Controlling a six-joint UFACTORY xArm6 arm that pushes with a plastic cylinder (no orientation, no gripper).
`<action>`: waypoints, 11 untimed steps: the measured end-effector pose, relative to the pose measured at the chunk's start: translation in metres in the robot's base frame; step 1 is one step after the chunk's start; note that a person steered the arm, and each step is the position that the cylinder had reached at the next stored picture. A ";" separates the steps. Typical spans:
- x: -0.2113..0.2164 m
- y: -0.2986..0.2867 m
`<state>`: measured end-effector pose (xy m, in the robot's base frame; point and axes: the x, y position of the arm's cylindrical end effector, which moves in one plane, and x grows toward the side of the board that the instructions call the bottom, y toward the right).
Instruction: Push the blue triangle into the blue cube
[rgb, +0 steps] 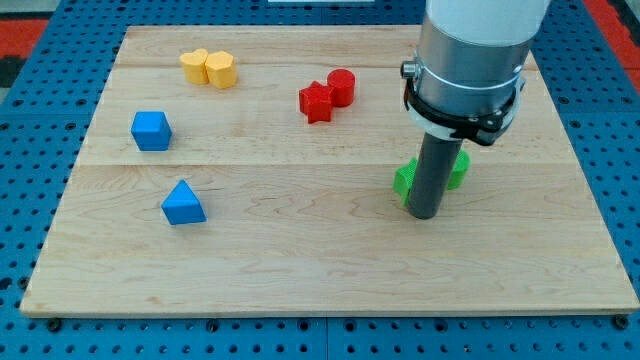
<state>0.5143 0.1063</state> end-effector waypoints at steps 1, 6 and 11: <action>0.014 0.016; 0.009 -0.246; -0.083 -0.287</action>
